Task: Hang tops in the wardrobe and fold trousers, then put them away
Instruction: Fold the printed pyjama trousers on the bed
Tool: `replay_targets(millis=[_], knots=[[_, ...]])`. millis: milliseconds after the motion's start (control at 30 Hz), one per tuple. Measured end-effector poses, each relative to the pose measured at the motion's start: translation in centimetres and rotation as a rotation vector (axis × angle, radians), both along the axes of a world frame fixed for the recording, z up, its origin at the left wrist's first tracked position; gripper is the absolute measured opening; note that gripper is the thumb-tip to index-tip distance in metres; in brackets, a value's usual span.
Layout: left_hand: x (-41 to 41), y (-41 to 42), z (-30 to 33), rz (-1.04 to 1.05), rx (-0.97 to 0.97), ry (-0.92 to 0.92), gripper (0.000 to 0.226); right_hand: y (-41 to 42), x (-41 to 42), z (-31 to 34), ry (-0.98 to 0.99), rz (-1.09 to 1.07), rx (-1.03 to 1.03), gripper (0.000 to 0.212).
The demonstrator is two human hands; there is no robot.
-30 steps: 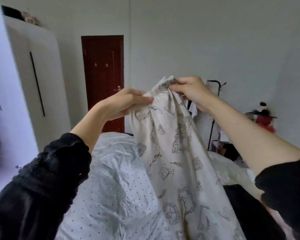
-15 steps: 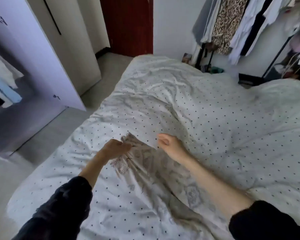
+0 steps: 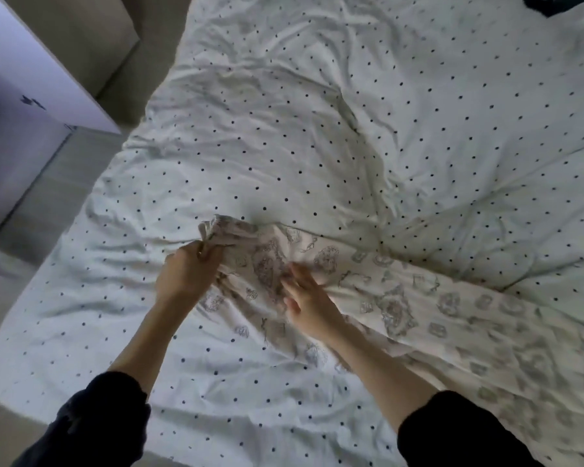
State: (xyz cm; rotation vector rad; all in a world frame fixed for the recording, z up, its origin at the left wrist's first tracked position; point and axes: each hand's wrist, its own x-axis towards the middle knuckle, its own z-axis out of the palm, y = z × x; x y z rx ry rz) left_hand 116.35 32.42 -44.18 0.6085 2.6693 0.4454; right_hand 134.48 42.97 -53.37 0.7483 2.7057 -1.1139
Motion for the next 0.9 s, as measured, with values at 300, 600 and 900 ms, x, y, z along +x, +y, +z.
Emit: replay_targets(millis=[300, 600, 900], knots=[[18.7, 10.1, 0.3, -0.707, -0.205, -0.454, 0.059, 9.0, 16.9, 4.0, 0.159, -1.107, -0.788, 0.052], [15.0, 5.6, -5.6, -0.3, -0.134, -0.28, 0.059, 3.7, 18.6, -1.0, -0.17, -0.399, -0.276, 0.048], [17.1, 7.5, -10.5, -0.143, -0.09, -0.328, 0.042, 3.3, 16.2, -6.0, -0.258, -0.005, -0.152, 0.05]])
